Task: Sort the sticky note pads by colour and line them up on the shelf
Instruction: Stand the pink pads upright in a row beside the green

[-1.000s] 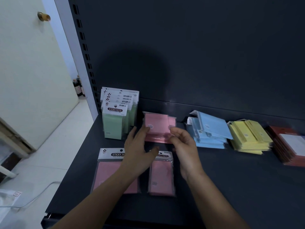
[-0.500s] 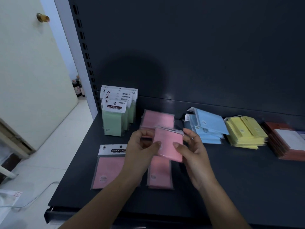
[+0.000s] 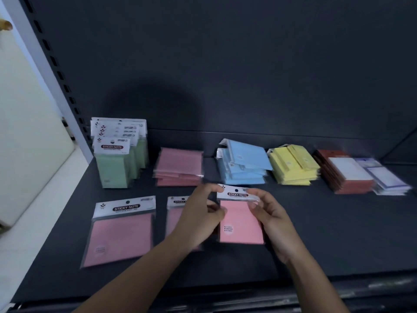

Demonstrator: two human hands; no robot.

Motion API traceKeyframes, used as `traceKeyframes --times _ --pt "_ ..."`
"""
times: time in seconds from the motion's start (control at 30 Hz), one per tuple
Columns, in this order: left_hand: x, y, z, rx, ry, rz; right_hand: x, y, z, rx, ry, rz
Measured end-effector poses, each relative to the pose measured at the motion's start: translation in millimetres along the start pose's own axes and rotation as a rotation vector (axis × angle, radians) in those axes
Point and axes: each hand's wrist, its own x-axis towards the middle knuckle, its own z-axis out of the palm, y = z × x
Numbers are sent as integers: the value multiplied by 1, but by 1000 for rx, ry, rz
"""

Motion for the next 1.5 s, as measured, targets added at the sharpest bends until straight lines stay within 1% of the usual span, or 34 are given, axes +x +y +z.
traceKeyframes --times 0.07,0.13,0.17,0.23,0.27,0.3,0.33,0.37,0.4,0.47,0.53,0.57,0.63,0.7,0.73,0.8,0.83,0.87,0.97,1.03,1.1,1.2,1.27,1.33,1.4,1.5 --pt "3 -1 6 76 -29 17 1 3 -4 -108 13 -17" --pt "6 -2 11 162 -49 58 2 5 -6 -269 31 -69" --pt "7 -3 13 209 -48 87 3 4 -6 -373 38 -96" --pt "9 -5 15 324 -36 147 6 5 -8 -727 72 -163" --pt "10 -7 15 367 -28 172 7 6 -9 -943 124 -204" --pt "11 -7 14 389 -17 196 7 7 -8 -1109 201 -254" --pt "13 -6 12 400 4 221 8 5 -5 -1188 277 -306" --pt "15 -3 8 402 40 245 9 3 0 -1198 324 -352" --pt "18 1 2 397 97 267 11 -1 8 -1175 330 -389" --pt "27 4 -17 421 266 280 18 -7 26 -1034 243 -409" --pt "34 1 -38 510 431 213 29 -11 48 -778 112 -320" --pt "36 -2 -47 543 461 138 35 -13 59 -668 54 -251" --pt "41 -8 -62 582 424 -18 50 -15 77 -558 -36 -116" --pt "45 -12 -69 561 340 -96 63 -16 91 -478 -90 -39" --pt "46 -12 -71 524 312 -89 68 -16 96 -417 -82 -4" --pt "46 -12 -73 418 302 -33 72 -16 104 -292 0 51" --pt "45 -12 -73 336 316 -18 73 -16 105 -244 54 40" --pt "44 -11 -73 233 338 -38 73 -16 107 -209 109 3" --pt "42 -9 -73 -96 419 -160 71 -17 107 -92 265 -121" --pt "40 -9 -74 -221 457 -171 68 -19 106 10 306 -152" --pt "35 -5 -76 -357 487 -157 63 -21 105 99 286 -152" --pt "29 -4 -79 -477 508 -110 54 -19 97 101 201 -83" --pt "26 -2 -79 -541 471 -127 46 -17 89 93 157 -77" --pt "22 0 -76 -611 428 -145 38 -16 84 150 115 -63" --pt "16 1 -74 -614 393 -144 29 -15 85 173 55 -50" --pt "2 -3 -78 -540 375 -84 18 -12 93 -16 45 -110"
